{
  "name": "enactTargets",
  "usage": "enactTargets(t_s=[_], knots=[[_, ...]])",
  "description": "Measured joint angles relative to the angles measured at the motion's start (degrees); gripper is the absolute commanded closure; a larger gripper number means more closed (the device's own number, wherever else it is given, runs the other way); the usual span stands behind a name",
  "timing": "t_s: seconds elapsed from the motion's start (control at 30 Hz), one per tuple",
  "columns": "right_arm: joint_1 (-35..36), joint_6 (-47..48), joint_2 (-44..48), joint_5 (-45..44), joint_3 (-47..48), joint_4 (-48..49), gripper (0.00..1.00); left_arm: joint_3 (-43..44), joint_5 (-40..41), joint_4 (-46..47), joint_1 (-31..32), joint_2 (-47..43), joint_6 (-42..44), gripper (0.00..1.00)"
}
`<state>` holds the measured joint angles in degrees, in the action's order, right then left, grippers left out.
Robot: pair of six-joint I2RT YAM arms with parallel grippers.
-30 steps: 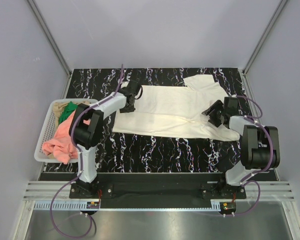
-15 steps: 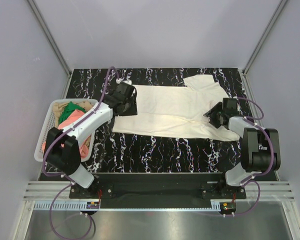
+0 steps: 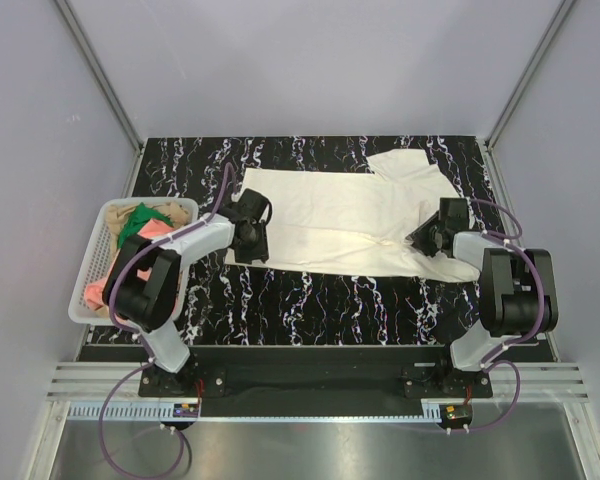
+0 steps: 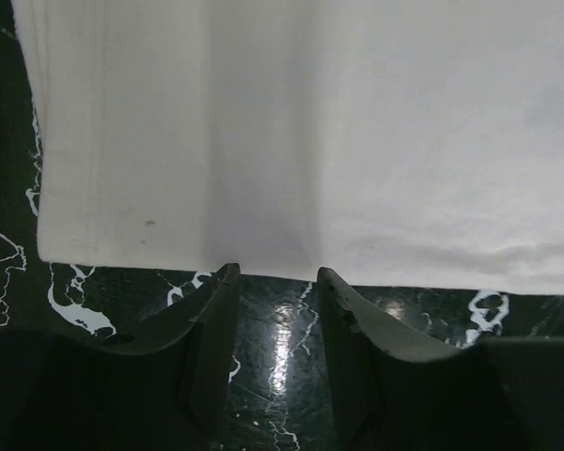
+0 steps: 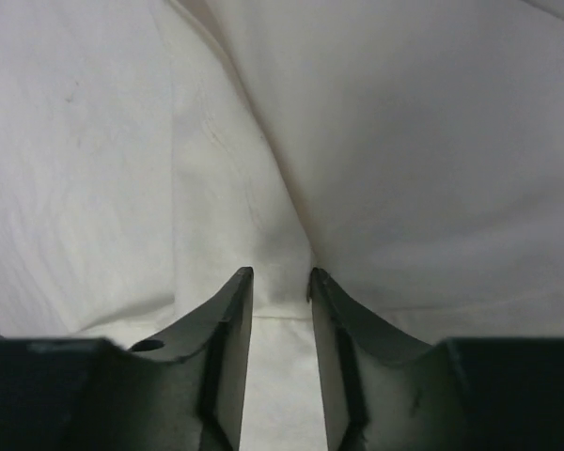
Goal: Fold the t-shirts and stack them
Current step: Fold the tshirt
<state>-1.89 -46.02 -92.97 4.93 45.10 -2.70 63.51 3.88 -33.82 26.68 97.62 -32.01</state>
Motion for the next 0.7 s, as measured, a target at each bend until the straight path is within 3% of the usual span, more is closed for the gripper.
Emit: enactTargets(t_s=[0.07,0.2,0.7], knots=[[0.20,-0.04,-0.13,-0.33,0.35,-0.15,0.84,-0.61,1.66,-0.37,0.02,1.01,-0.46,0.58],[0.42,0.92,-1.03,-0.59,2.34,-0.17,1.00,-0.66,4.07,-0.37,0.02,2.64,-1.20,0.58],[6.97,12.59,-8.50,3.98,15.34,4.17,1.00,-1.07,8.68,-0.55,0.28,2.75,-2.32,0.58]])
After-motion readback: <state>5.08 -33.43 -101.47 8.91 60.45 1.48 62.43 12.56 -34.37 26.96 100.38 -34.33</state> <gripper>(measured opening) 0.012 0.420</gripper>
